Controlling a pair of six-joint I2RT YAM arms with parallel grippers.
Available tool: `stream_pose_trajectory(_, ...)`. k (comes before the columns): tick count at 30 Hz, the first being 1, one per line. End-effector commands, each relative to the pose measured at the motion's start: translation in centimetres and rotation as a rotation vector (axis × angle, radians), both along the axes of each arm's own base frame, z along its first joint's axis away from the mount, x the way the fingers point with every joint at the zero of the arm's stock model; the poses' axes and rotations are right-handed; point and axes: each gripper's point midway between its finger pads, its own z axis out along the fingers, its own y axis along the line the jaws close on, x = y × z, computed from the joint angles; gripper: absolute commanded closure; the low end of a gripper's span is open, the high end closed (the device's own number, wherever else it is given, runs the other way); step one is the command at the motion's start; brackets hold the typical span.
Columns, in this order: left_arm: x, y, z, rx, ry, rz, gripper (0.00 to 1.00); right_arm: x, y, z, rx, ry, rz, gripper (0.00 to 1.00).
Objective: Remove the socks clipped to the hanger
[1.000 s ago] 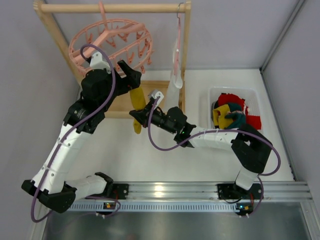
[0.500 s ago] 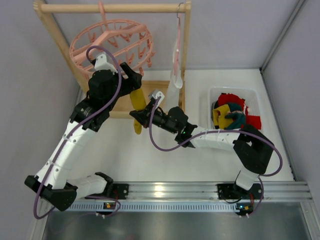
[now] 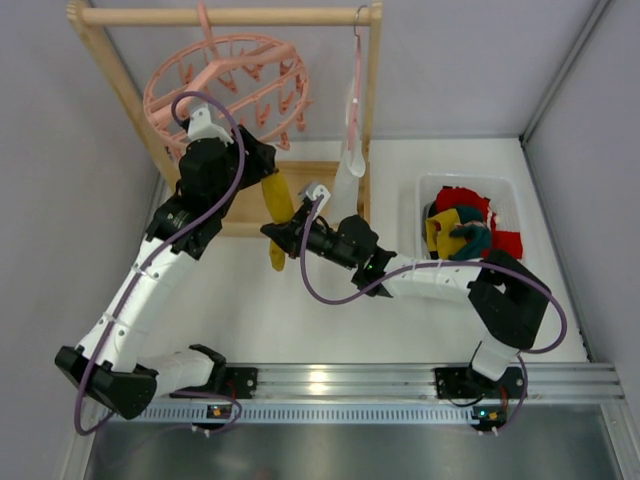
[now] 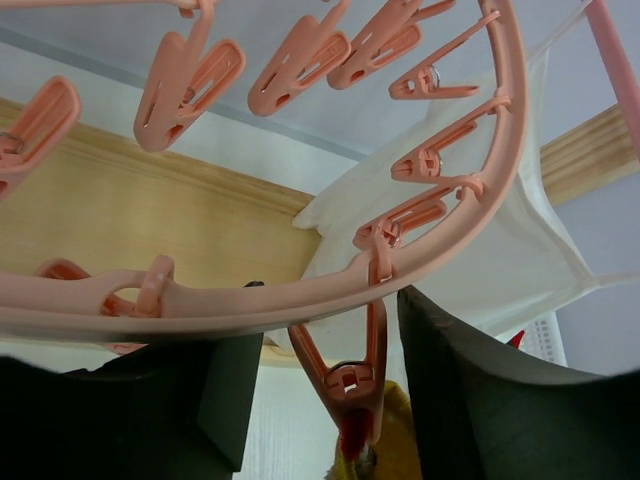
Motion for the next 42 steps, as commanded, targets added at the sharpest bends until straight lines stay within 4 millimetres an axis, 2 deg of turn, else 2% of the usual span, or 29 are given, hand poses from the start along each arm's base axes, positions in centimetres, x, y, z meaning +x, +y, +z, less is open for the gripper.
stream_pose_trajectory(1, 1.0, -0.1, 2.0, -0.039, -0.084, 0.001, 0.42, -1.2, -0.5, 2.9, 0.063, -0.056, 0.028, 1.00)
stream_pose_trajectory(2, 1.0, -0.1, 1.8, -0.039, -0.084, 0.001, 0.51, -1.1, -0.6, 3.0, 0.067, -0.059, 0.025, 1.00)
stream_pose_trajectory(6, 1.1, -0.1, 1.7, -0.048, -0.091, 0.002, 0.73, -1.1, -0.9, 2.4, 0.063, -0.054, 0.014, 1.00)
stream_pose_trajectory(9, 1.3, -0.2, 1.7, -0.052, -0.094, 0.000, 0.82, -1.2, -1.1, 2.0, 0.055, -0.049, 0.011, 1.00)
stream_pose_trajectory(14, 1.3, -0.4, 1.9, -0.053, -0.099, -0.012, 0.86, -1.3, -2.1, 1.7, 0.054, -0.049, -0.006, 1.00)
stream_pose_trajectory(15, 1.2, -0.4, 1.8, -0.058, -0.098, -0.015, 0.83, -1.5, -2.3, 1.1, 0.039, -0.041, -0.009, 1.00)
stream_pose_trajectory(17, 1.0, -0.6, 1.7, -0.060, -0.094, -0.025, 0.71, -1.4, -3.4, 1.2, 0.030, -0.036, -0.042, 1.00)
stream_pose_trajectory(18, 0.9, -0.6, 1.6, -0.066, -0.093, -0.029, 0.66, -1.5, -4.1, -0.1, 0.002, -0.014, -0.061, 1.00)
stream_pose_trajectory(19, 0.8, -0.7, 1.6, -0.068, -0.094, -0.035, 0.55, -1.1, -5.4, 0.2, -0.009, 0.001, -0.114, 1.00)
stream_pose_trajectory(20, 0.7, -0.6, 1.2, -0.064, -0.085, -0.035, 0.49, -1.0, -6.2, -0.4, -0.034, 0.020, -0.147, 1.00)
stream_pose_trajectory(21, 0.3, -0.6, 1.4, -0.073, -0.091, -0.037, 0.45, -1.0, -7.2, -1.5, -0.065, 0.040, -0.173, 1.00)
stream_pose_trajectory(22, 0.1, -0.4, 1.4, -0.074, -0.093, -0.036, 0.40, -0.9, -8.7, -0.5, -0.056, 0.042, -0.220, 1.00)
stream_pose_trajectory(24, -0.2, -0.3, 1.3, -0.076, -0.094, -0.035, 0.32, -1.2, -10.5, -2.8, -0.147, 0.083, -0.256, 1.00)
stream_pose_trajectory(25, -0.4, -0.2, 1.4, -0.079, -0.096, -0.034, 0.29, -1.2, -11.9, -1.8, -0.138, 0.079, -0.295, 1.00)
stream_pose_trajectory(27, -0.7, -0.3, 1.2, -0.079, -0.096, -0.048, 0.24, -1.4, -13.9, -3.4, -0.209, 0.109, -0.336, 1.00)
stream_pose_trajectory(28, -1.1, -0.3, 1.3, -0.085, -0.100, -0.056, 0.22, -1.2, -15.4, -2.5, -0.198, 0.108, -0.387, 1.00)
stream_pose_trajectory(29, -1.4, -0.2, 1.3, -0.089, -0.101, -0.059, 0.19, -1.1, -16.3, -2.4, -0.208, 0.113, -0.418, 1.00)
stream_pose_trajectory(30, -1.8, -0.5, 1.3, -0.097, -0.099, -0.081, 0.10, -1.1, -17.6, -3.8, -0.275, 0.142, -0.451, 1.00)
stream_pose_trajectory(31, -2.5, -0.5, 1.1, -0.101, -0.102, -0.095, 0.04, -0.8, -19.1, -3.0, -0.265, 0.149, -0.505, 1.00)
stream_pose_trajectory(35, -5.1, -0.3, -0.3, -0.110, -0.098, -0.145, 0.02, 0.3, -24.3, -3.3, -0.317, 0.230, -0.640, 1.00)
stream_pose_trajectory(36, -5.7, 0.0, -0.6, -0.107, -0.103, -0.144, 0.02, 0.6, -25.2, -3.2, -0.316, 0.244, -0.665, 1.00)
stream_pose_trajectory(37, -6.1, 0.2, -2.0, -0.096, -0.086, -0.143, 0.02, 0.6, -26.6, -3.5, -0.328, 0.270, -0.694, 1.00)
stream_pose_trajectory(38, -7.4, 0.9, -1.4, -0.100, -0.121, -0.143, 0.02, 0.8, -27.5, -3.3, -0.326, 0.279, -0.717, 1.00)
stream_pose_trajectory(39, -8.0, 1.2, -1.8, -0.088, -0.123, -0.143, 0.02, 1.7, -29.2, -3.1, -0.317, 0.292, -0.770, 1.00)
stream_pose_trajectory(40, -8.3, 1.5, -2.8, -0.073, -0.109, -0.139, 0.02, 1.7, -30.1, -3.1, -0.321, 0.301, -0.785, 1.00)
stream_pose_trajectory(42, -9.8, 2.4, -3.4, -0.035, -0.103, -0.135, 0.02, 2.6, -32.3, -2.5, -0.320, 0.307, -0.850, 1.00)
